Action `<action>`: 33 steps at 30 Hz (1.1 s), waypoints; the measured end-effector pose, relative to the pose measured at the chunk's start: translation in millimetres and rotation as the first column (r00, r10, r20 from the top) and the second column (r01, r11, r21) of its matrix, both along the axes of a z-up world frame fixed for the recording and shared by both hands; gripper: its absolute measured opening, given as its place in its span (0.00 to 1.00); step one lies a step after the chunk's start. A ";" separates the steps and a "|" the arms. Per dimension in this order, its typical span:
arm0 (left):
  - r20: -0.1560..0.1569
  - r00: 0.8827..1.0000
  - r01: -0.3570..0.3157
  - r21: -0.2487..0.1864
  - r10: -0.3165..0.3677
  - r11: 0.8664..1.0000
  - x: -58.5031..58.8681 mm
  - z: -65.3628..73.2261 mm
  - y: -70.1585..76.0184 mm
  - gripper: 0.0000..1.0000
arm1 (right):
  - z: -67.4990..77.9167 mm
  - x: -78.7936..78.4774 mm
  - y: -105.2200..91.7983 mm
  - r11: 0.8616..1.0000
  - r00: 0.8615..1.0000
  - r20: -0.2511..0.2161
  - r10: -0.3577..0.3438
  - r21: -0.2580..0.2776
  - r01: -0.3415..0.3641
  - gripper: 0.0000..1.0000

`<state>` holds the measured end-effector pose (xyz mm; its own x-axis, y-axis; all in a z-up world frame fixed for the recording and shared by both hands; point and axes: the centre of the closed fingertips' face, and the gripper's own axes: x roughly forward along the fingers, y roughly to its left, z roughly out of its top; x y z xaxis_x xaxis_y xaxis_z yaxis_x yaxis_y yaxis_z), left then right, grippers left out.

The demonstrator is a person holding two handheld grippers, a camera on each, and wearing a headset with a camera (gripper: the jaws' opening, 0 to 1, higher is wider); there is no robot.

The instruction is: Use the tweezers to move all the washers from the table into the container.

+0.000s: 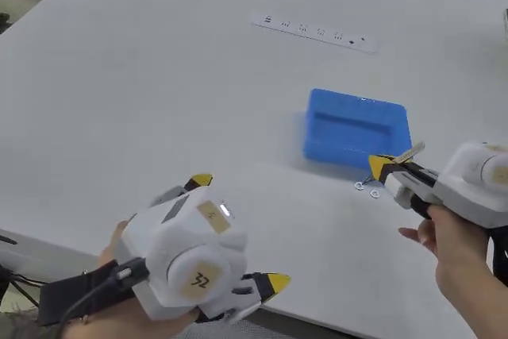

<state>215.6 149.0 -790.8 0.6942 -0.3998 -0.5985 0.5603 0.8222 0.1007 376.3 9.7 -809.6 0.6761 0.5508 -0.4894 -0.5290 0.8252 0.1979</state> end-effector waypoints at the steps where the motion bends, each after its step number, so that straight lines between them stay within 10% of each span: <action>1: -0.001 1.000 0.000 0.001 0.000 1.000 -0.1 -0.1 0.1 0.96 | -2.2 0.6 -0.5 1.000 1.000 -0.003 -0.004 -0.001 0.004 0.04; 11: -0.013 1.000 -0.006 0.008 0.006 1.000 -0.5 -2.8 1.5 0.95 | -6.1 5.8 -2.0 0.995 0.996 -0.011 -0.093 0.029 0.094 0.04; 33: -0.038 0.999 0.002 0.030 -0.001 1.000 -3.1 -8.5 1.9 0.94 | -7.6 0.9 3.3 0.992 0.996 0.081 -0.021 -0.120 0.031 0.04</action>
